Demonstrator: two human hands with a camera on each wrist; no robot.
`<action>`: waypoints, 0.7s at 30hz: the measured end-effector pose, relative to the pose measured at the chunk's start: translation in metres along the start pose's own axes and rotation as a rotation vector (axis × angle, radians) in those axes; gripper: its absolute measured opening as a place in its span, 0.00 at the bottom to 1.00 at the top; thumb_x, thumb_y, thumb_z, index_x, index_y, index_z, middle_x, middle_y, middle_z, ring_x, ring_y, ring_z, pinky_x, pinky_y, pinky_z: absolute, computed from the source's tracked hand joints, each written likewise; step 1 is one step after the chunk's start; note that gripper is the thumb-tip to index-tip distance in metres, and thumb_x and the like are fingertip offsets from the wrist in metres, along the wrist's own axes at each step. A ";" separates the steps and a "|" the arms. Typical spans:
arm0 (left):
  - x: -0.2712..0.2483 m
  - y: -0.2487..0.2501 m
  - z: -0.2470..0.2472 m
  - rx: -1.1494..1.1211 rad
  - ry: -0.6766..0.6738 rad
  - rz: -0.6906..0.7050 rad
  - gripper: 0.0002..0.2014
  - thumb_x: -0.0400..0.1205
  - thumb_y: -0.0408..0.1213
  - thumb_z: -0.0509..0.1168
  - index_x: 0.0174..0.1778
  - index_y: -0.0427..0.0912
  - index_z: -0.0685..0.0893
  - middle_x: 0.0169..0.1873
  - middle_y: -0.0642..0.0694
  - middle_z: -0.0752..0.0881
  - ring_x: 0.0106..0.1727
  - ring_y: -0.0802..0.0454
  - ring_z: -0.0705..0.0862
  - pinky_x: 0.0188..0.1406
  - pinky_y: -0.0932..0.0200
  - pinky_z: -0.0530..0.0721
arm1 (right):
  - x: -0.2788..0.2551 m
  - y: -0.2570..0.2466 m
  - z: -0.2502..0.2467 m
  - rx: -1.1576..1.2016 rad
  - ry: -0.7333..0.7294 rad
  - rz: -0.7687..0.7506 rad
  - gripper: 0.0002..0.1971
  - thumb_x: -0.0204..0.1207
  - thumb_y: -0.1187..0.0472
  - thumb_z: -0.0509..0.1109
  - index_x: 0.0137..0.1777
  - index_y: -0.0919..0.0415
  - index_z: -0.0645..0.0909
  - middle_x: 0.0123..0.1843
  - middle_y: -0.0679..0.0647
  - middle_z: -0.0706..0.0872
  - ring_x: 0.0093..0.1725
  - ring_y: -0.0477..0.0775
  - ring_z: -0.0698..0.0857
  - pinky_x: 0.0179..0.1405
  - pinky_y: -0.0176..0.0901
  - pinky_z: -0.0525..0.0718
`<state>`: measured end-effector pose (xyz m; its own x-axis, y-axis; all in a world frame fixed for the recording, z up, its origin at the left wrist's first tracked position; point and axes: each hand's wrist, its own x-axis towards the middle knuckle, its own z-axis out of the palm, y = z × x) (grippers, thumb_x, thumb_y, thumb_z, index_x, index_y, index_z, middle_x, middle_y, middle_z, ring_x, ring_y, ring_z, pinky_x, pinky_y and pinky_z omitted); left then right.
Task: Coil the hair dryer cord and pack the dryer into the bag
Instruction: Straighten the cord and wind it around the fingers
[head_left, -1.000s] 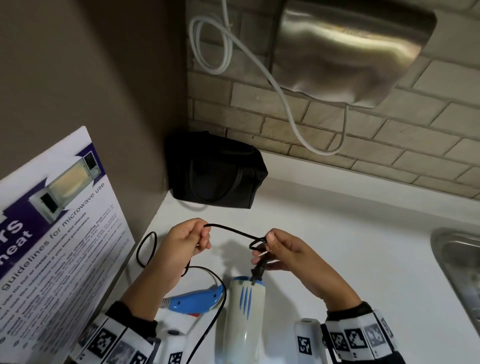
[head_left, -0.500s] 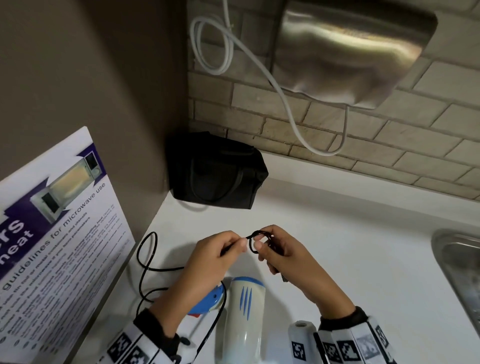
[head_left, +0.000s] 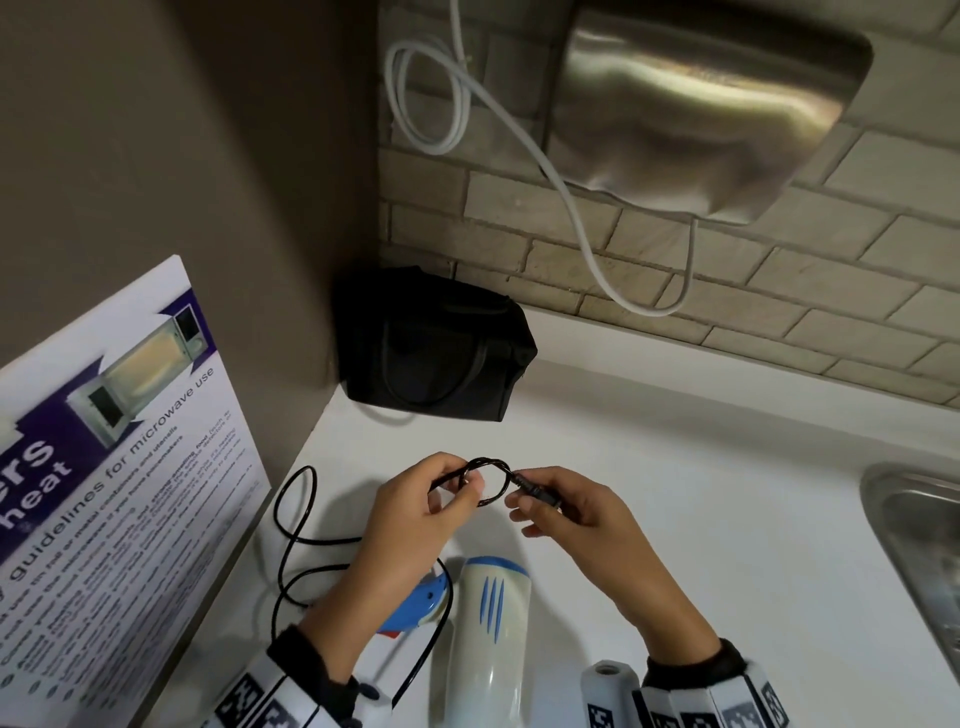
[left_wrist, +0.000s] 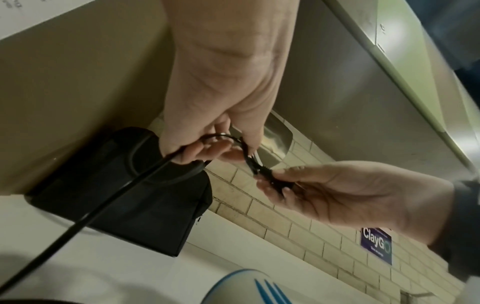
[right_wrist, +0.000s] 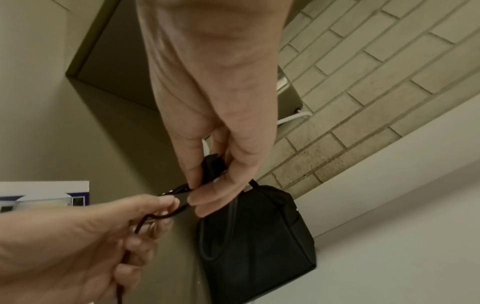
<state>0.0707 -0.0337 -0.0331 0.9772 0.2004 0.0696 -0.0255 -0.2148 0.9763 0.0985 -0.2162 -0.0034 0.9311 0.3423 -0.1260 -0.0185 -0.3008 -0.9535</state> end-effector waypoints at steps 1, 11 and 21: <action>0.001 -0.001 -0.001 -0.001 0.016 0.000 0.02 0.78 0.41 0.69 0.41 0.50 0.86 0.33 0.54 0.87 0.27 0.53 0.75 0.32 0.58 0.80 | 0.000 0.000 0.000 0.058 0.011 0.014 0.09 0.79 0.68 0.67 0.57 0.60 0.84 0.48 0.59 0.91 0.46 0.53 0.91 0.44 0.39 0.87; 0.002 -0.001 -0.011 0.164 -0.026 0.077 0.09 0.83 0.40 0.62 0.56 0.50 0.85 0.40 0.58 0.90 0.40 0.74 0.83 0.39 0.78 0.77 | 0.001 -0.002 -0.002 0.385 0.070 0.051 0.13 0.85 0.60 0.56 0.58 0.70 0.76 0.54 0.62 0.91 0.50 0.62 0.91 0.50 0.42 0.89; 0.001 -0.001 -0.007 0.150 -0.082 0.053 0.13 0.85 0.39 0.58 0.64 0.55 0.78 0.42 0.60 0.89 0.39 0.70 0.83 0.41 0.80 0.76 | -0.004 -0.004 0.008 0.399 0.068 0.035 0.11 0.80 0.62 0.66 0.56 0.68 0.80 0.56 0.64 0.87 0.52 0.60 0.91 0.58 0.42 0.87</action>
<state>0.0707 -0.0270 -0.0324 0.9894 0.1079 0.0971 -0.0515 -0.3646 0.9298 0.0918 -0.2089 -0.0016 0.9492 0.2740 -0.1550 -0.1783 0.0623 -0.9820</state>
